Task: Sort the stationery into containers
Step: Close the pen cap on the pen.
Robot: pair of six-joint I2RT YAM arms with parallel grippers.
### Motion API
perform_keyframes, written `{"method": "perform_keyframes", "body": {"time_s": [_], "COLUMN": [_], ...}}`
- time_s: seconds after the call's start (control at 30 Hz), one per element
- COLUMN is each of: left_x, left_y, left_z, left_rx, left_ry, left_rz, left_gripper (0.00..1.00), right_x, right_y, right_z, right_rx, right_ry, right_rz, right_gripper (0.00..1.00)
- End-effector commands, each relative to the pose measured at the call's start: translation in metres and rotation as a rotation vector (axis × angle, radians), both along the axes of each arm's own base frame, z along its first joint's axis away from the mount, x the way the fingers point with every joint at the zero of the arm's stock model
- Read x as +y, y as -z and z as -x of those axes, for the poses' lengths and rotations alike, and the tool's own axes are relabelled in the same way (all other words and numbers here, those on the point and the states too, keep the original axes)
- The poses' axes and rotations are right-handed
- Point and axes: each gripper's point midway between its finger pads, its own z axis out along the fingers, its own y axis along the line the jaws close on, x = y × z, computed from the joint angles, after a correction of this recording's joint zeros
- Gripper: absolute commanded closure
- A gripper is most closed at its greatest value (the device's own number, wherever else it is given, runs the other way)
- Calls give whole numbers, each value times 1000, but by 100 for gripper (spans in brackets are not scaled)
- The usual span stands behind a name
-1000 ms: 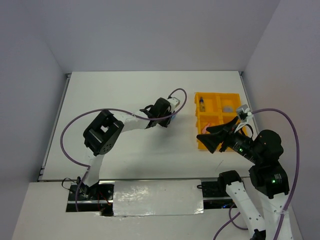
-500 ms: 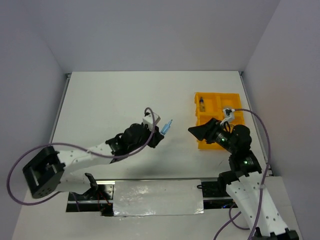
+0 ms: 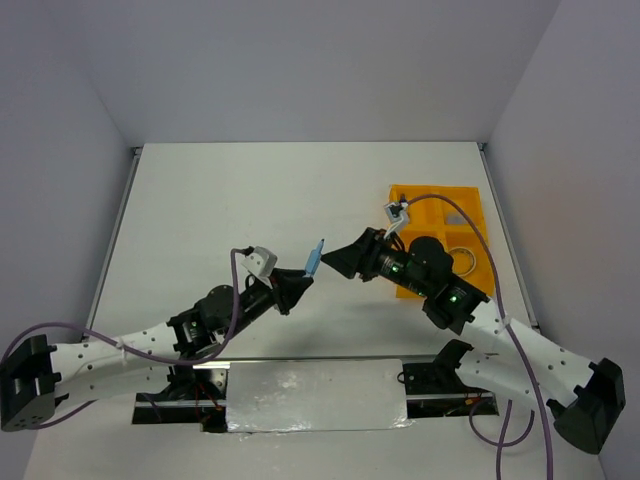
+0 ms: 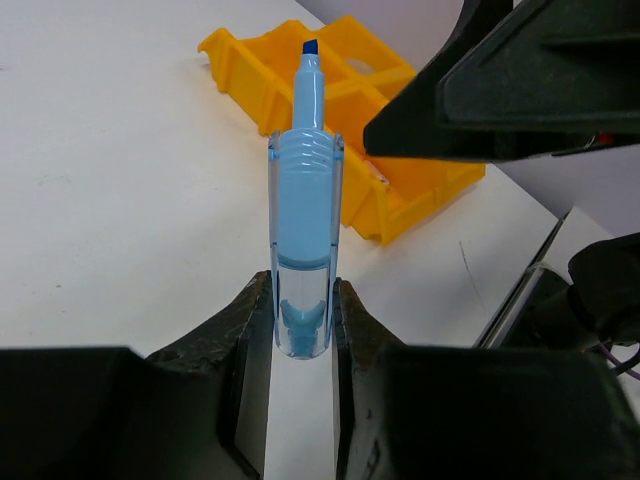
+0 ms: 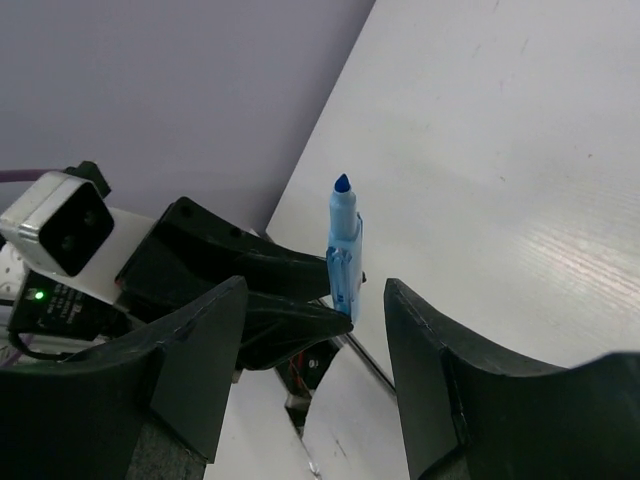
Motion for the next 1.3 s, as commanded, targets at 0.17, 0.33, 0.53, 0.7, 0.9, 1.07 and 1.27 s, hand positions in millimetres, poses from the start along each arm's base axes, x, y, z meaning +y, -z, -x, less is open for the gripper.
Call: {"method": "perform_keyframes", "body": {"time_s": [0.17, 0.33, 0.53, 0.7, 0.9, 1.07, 1.27], "left_x": [4, 8, 10, 9, 8, 7, 12], "left_y": [-28, -30, -27, -23, -18, -19, -20], "left_z": [1, 4, 6, 4, 0, 3, 3], "left_rx": [-21, -22, -24, -17, 6, 1, 2], "left_ry": [-19, -12, -10, -14, -33, -18, -32], "left_rz": [91, 106, 97, 74, 36, 41, 44], "left_gripper": [100, 100, 100, 100, 100, 100, 100], "right_x": [21, 19, 26, 37, 51, 58, 63], "right_y": [-17, -24, -24, -26, -34, -32, -23], "right_z": [-17, -21, -23, -23, -20, -23, -22], "right_rx": [-83, -120, -131, -144, -163, -157, -139], "right_ry": [67, 101, 89, 60, 15, 13, 3], "right_rz": [22, 23, 23, 19, 21, 44, 65], "right_gripper": [35, 47, 53, 52, 53, 54, 67]}}
